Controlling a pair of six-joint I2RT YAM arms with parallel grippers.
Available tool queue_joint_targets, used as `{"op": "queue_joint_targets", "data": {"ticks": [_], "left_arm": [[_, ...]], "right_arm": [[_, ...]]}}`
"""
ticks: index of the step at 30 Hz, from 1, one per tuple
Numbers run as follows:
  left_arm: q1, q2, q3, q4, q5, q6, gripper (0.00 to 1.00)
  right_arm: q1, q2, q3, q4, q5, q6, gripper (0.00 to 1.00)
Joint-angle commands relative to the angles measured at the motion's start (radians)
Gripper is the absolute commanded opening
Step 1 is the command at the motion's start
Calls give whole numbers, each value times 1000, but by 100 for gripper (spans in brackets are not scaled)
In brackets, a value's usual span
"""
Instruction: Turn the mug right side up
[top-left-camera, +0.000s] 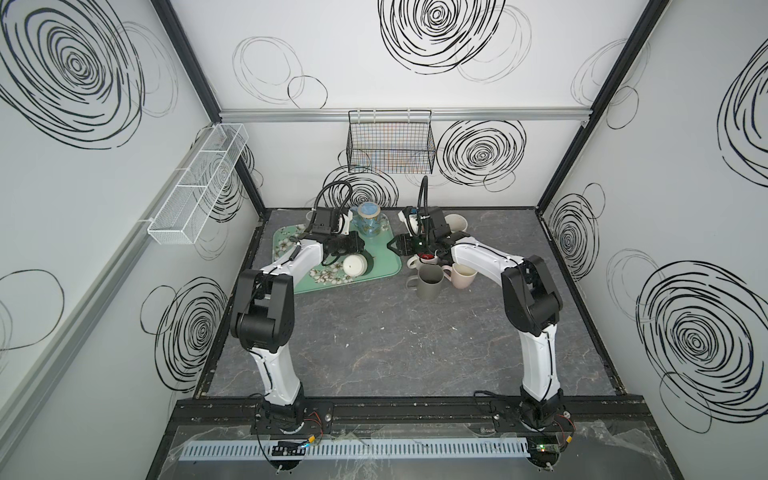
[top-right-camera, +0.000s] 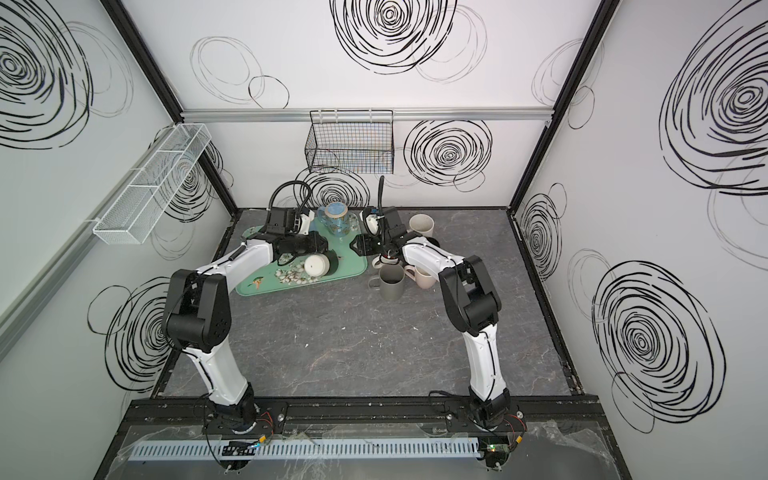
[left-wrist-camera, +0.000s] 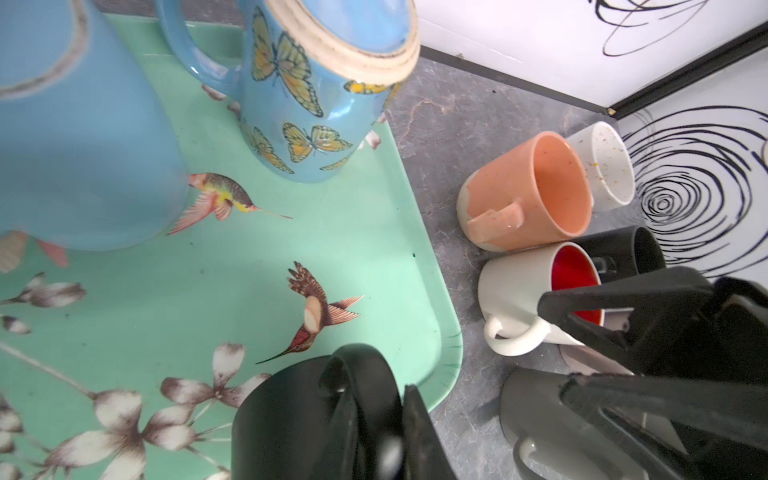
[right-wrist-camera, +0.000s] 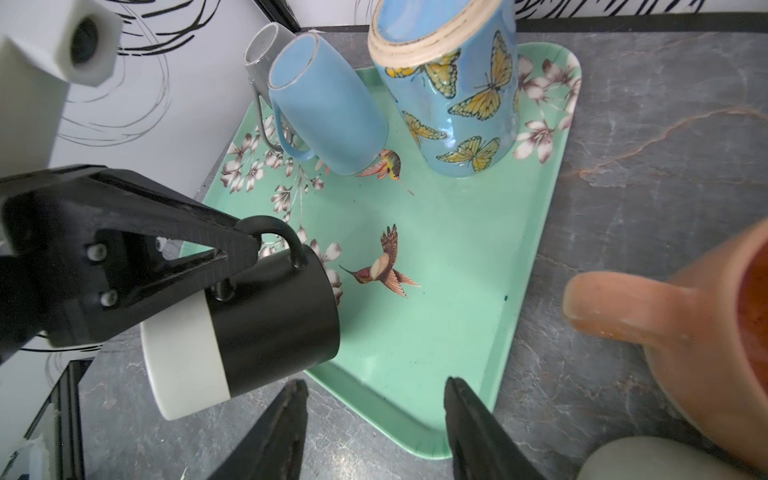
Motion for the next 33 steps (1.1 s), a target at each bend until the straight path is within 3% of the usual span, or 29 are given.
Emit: {"op": "queue_joint_targets", "data": {"ticks": [1,10,17,26,33], "left_arm": [[14,-70,-12,147,113,46,0],[46,-65,-12,193,245,92,0],[80,-57,6,172,380,155,0],[86,-52,76,18,481,297,0],[82,-56,87,-9,545,319,0]], "right_arm": [[-21,-57,-21,96,-96,27,57],[-34,-20,10,148,-288,-98,58],[-33,-8,-73,377,-414,-296,59],[-18,61,35,348,-358,-439,59],[8,101,86,278,-334,-510,56]]}}
